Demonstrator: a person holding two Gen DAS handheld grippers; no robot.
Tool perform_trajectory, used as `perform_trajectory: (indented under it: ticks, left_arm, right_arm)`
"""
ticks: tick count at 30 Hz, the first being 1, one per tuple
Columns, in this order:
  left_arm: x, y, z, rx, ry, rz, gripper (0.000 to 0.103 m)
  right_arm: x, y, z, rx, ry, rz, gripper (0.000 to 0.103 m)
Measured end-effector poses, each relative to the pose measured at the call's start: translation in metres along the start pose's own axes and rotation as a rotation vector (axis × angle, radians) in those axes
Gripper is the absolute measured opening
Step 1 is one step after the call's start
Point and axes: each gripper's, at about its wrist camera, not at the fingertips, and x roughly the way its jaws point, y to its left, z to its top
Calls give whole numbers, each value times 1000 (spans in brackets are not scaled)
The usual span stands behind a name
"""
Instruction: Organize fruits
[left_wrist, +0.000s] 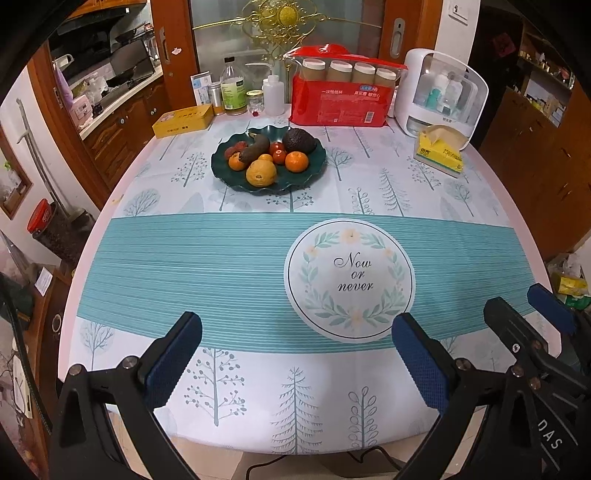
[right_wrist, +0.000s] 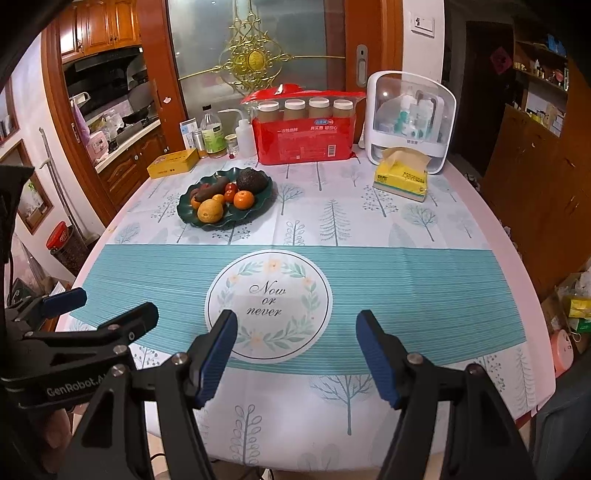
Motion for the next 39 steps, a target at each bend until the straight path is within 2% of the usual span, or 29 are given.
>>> perform_trajectory:
  ticks: [39]
  left_arm:
    - [6, 2, 1, 0, 13, 19, 102]
  right_arm:
    - [10, -3, 0, 10, 31, 17, 67]
